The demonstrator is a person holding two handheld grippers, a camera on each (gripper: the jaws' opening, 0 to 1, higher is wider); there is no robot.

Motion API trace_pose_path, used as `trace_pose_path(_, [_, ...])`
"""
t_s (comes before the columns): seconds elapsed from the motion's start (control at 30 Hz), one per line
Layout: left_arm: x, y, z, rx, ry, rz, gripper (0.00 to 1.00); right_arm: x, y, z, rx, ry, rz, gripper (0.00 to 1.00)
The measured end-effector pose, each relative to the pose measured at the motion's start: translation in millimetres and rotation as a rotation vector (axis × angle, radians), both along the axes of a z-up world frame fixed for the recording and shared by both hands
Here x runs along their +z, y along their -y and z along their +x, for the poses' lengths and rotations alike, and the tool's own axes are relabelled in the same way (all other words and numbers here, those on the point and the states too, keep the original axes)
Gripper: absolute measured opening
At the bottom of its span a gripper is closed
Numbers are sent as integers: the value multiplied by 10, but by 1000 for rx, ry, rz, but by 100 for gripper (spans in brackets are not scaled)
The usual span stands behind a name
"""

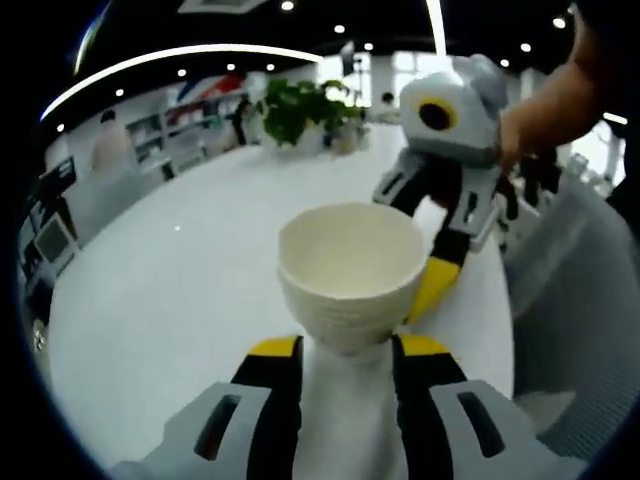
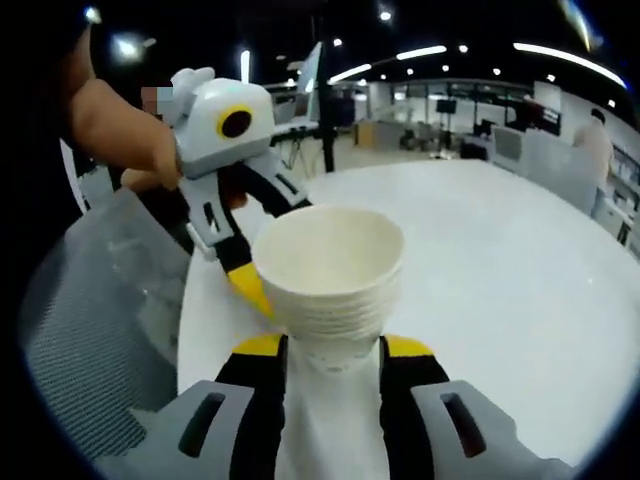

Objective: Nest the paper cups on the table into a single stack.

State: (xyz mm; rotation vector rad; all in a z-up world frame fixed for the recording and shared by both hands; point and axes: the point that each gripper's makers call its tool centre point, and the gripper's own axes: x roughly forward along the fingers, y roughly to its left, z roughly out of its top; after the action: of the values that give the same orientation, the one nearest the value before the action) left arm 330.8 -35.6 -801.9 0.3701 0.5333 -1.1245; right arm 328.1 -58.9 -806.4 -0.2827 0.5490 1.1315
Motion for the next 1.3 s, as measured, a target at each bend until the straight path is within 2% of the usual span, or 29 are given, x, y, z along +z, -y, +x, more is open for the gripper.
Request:
trace_pose_path(0.1, [27,0,49,4,14,1,33,19,7,33,2,0,5,32])
trace_pose_path(0.27, [108,0,238,-2,44,-9,33,91,16,252,6,17,16,31])
trace_pose_path(0.43, [188,-11,562,8,54,0,32,168,-1,544,8,39,21,31])
trace_pose_path(0.6, [254,1,903,18,37,6,32,232,15,896,11,41,39,30])
trace_pose_path(0.7, [246,5,1080,13,45,23,32,230,3,1071,17,47,31,31])
trace_pose_path(0.83, [230,-4,1322,13,27,17,32,220,4,1300,16,44,24,30])
trace_pose_path(1.1, [119,-55,1557,-5,14,36,32,117,-68,1528,6,20,6,31])
trace_pose_path(1.3, [17,-86,1527,-15,-18,46,32,7,-94,1518,7,0,-5,31])
